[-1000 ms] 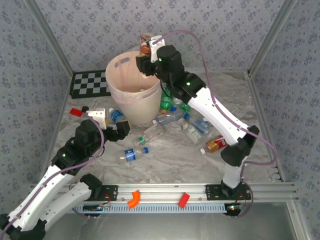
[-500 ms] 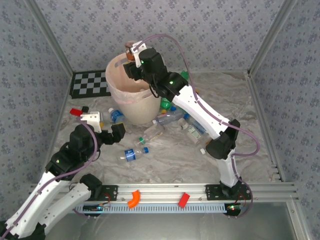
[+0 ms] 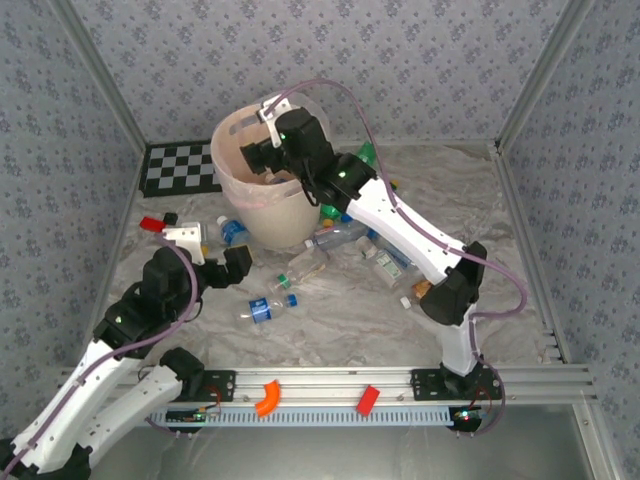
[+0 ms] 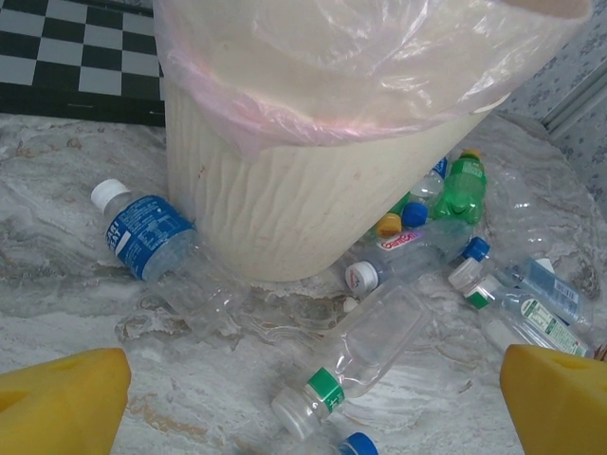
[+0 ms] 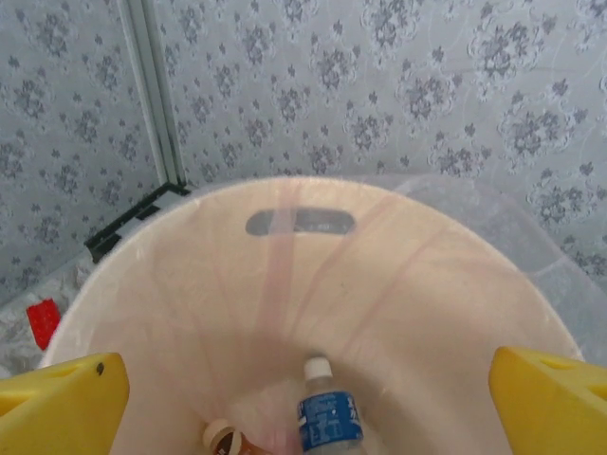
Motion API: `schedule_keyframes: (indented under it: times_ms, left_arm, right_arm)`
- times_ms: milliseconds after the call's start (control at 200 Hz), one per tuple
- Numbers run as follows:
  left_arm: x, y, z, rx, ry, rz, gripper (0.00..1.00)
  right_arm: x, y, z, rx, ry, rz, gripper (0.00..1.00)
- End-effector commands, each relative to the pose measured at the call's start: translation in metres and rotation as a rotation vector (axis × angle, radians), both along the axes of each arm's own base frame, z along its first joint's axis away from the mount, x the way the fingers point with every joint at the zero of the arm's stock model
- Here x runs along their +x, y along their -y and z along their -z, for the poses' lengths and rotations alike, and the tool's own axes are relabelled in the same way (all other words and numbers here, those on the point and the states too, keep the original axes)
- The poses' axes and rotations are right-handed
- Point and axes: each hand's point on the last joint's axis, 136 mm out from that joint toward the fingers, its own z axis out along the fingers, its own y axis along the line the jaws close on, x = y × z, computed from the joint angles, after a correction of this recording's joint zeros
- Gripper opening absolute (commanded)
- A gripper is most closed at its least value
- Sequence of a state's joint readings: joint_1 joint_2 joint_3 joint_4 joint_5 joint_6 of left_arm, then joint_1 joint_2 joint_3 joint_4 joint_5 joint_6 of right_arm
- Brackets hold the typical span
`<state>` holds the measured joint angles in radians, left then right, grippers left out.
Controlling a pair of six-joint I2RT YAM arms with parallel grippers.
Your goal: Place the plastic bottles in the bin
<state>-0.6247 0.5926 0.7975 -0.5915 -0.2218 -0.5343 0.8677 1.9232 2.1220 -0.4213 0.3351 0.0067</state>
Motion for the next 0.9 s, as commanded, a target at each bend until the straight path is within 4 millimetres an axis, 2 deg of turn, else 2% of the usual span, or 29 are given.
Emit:
schedule_keyframes:
  times_ms: [0, 175, 420, 555, 585, 610, 685, 895]
  left_arm:
    - [0.0, 0.0, 0.001, -0.005, -0.023, -0.012, 1.0]
    - [0.003, 0.002, 0.014, 0.015, -0.073, -0.026, 1.0]
    - [0.007, 0.017, 0.042, 0.081, -0.207, 0.024, 1.0]
    - [0.004, 0.025, 0.071, 0.132, -0.318, 0.068, 1.0]
    - [0.003, 0.028, 0.077, 0.138, -0.34, 0.08, 1.0]
    - [0.002, 0.03, 0.084, 0.146, -0.36, 0.091, 1.0]
    - [-0.001, 0.034, 0.101, 0.174, -0.417, 0.122, 1.0]
    - [-0.013, 0.038, 0.148, 0.276, -0.593, 0.171, 1.0]
  right_arm:
    - [-0.016, 0.024, -0.036, 0.064, 0.066, 0.027, 0.99]
    - [-0.035, 0.056, -0.028, 0.101, 0.092, 0.064, 0.99]
    - [-0.051, 0.116, 0.013, 0.152, 0.023, 0.148, 0.99]
    - [-0.057, 0.151, 0.04, 0.196, -0.004, 0.213, 1.0]
    - [-0.058, 0.156, 0.04, 0.211, -0.005, 0.219, 1.0]
    - [-0.06, 0.161, 0.057, 0.197, -0.032, 0.229, 1.0]
    - [-0.061, 0.174, 0.072, 0.203, -0.063, 0.253, 1.0]
    - [-0.065, 0.201, 0.091, 0.238, -0.1, 0.295, 1.0]
